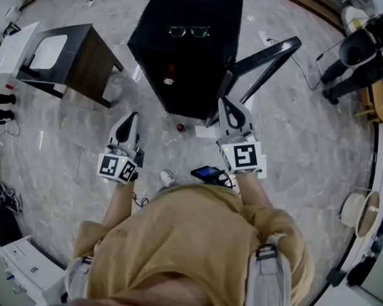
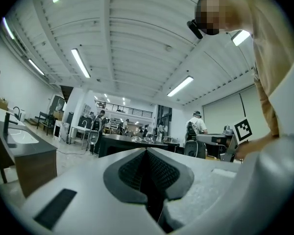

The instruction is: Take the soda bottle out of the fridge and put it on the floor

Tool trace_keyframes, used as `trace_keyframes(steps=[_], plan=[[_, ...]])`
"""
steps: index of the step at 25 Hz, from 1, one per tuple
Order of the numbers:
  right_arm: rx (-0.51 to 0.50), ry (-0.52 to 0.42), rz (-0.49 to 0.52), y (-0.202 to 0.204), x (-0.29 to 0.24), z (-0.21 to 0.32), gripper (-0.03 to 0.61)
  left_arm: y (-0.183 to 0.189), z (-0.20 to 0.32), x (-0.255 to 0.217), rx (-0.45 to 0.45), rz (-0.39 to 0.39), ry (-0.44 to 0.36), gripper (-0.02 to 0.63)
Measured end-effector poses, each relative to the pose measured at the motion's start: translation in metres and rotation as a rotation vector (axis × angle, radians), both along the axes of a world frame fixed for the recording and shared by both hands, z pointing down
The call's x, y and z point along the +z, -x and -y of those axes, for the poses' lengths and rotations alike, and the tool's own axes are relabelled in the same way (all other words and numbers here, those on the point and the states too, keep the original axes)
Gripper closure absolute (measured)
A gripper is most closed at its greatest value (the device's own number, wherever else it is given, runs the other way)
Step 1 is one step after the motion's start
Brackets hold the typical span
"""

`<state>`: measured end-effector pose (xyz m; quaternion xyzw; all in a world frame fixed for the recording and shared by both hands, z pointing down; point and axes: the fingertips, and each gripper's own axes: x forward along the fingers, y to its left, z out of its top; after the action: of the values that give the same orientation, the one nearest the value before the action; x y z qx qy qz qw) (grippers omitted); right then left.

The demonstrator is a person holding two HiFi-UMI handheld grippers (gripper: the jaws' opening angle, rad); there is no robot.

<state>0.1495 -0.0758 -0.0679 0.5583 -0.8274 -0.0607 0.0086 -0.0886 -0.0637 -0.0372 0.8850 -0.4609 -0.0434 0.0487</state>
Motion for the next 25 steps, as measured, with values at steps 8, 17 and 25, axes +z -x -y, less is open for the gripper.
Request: trace_keyframes(steps=[8, 17, 25], plan=[[0.047, -0.027, -0.001, -0.033, -0.023, -0.022, 0.59, 0.027, -0.015, -0.04, -0.091, -0.021, -0.052, 0.612], [0.087, -0.027, 0.011, -0.061, -0.032, -0.033, 0.59, 0.04, -0.026, -0.053, -0.149, -0.011, -0.066, 0.612], [0.074, -0.009, -0.002, -0.06, -0.031, -0.036, 0.589, 0.036, -0.022, -0.058, -0.153, -0.026, -0.069, 0.612]])
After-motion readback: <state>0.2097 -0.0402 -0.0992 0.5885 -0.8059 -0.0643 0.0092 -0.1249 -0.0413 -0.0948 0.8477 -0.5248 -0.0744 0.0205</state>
